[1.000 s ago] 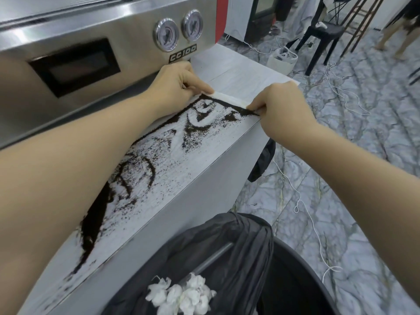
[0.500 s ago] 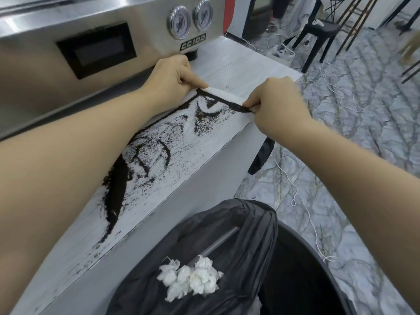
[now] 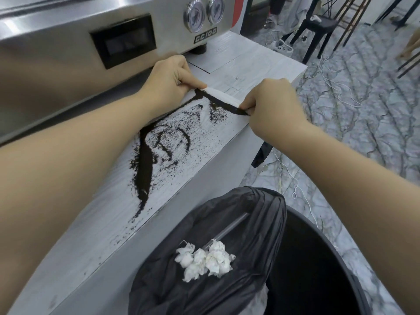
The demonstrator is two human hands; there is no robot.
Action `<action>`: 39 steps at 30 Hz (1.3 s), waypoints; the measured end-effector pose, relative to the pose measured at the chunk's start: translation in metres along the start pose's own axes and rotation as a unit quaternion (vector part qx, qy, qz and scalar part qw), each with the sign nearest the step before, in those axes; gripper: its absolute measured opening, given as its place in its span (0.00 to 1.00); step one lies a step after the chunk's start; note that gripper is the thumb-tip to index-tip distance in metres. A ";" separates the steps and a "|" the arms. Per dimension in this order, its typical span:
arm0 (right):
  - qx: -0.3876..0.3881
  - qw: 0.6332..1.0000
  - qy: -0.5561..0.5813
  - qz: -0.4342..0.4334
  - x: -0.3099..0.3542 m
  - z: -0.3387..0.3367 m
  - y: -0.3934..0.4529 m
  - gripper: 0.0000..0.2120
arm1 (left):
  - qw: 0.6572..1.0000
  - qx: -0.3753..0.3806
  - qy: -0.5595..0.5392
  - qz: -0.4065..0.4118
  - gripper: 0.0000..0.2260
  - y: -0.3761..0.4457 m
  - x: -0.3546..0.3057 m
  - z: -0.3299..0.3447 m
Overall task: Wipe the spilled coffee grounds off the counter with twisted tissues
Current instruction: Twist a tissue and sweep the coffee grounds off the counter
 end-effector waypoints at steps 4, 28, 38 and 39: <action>0.003 1.000 0.004 0.002 0.013 -0.003 -0.012 0.17 | 1.000 0.001 0.000 0.002 0.08 -0.013 0.000 -0.008; 0.006 1.000 0.024 -0.010 0.080 -0.021 -0.085 0.14 | 0.999 -0.019 -0.017 -0.022 0.08 -0.098 -0.010 -0.061; 0.005 0.998 0.028 -0.050 0.109 -0.023 -0.111 0.15 | 0.998 -0.021 0.010 -0.053 0.11 -0.142 -0.014 -0.087; 0.004 0.998 0.030 -0.058 0.112 -0.024 -0.115 0.15 | 0.998 -0.021 0.010 -0.058 0.11 -0.147 -0.015 -0.089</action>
Point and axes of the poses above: each hand's wrist, its own y-axis towards the middle knuckle, its own z-axis out of the palm, x = y × z, the point moved 7 cm from there along y, towards the middle knuckle, and after that the axes turned 13 degrees about -y, right-handed, at the moved point
